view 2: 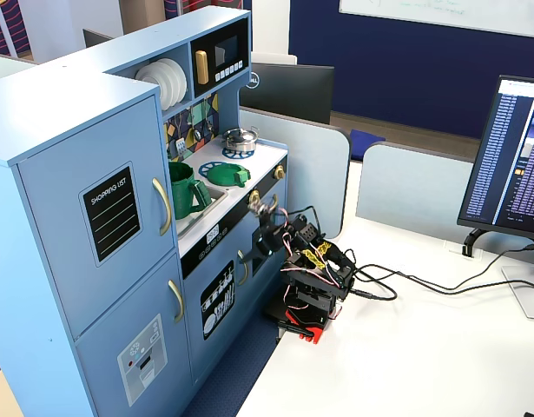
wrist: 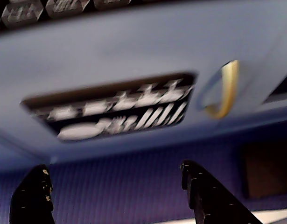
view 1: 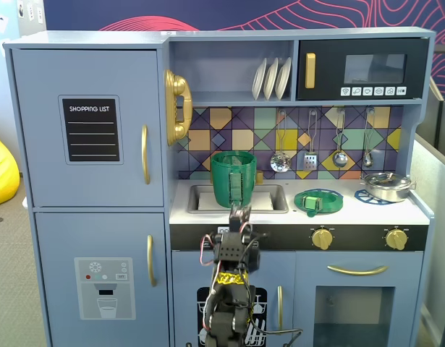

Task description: Take off the lid from the green recipient and place it on the counter

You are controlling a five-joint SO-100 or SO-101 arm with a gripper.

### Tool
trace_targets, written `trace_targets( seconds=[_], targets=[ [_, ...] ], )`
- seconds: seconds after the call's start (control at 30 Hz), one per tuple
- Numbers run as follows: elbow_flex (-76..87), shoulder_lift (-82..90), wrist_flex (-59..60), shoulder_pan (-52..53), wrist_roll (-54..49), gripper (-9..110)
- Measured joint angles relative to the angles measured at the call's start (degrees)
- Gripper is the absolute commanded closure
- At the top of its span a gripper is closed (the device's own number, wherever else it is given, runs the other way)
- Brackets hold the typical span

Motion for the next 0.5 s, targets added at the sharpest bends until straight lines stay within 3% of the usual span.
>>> trace_targets(
  seconds=[0.1,0.5],
  targets=[
    [4.92,0.79,0.62,-1.14,-3.96,76],
    [16.52,1.14,0.88,-4.22,-0.44,77]
  ],
)
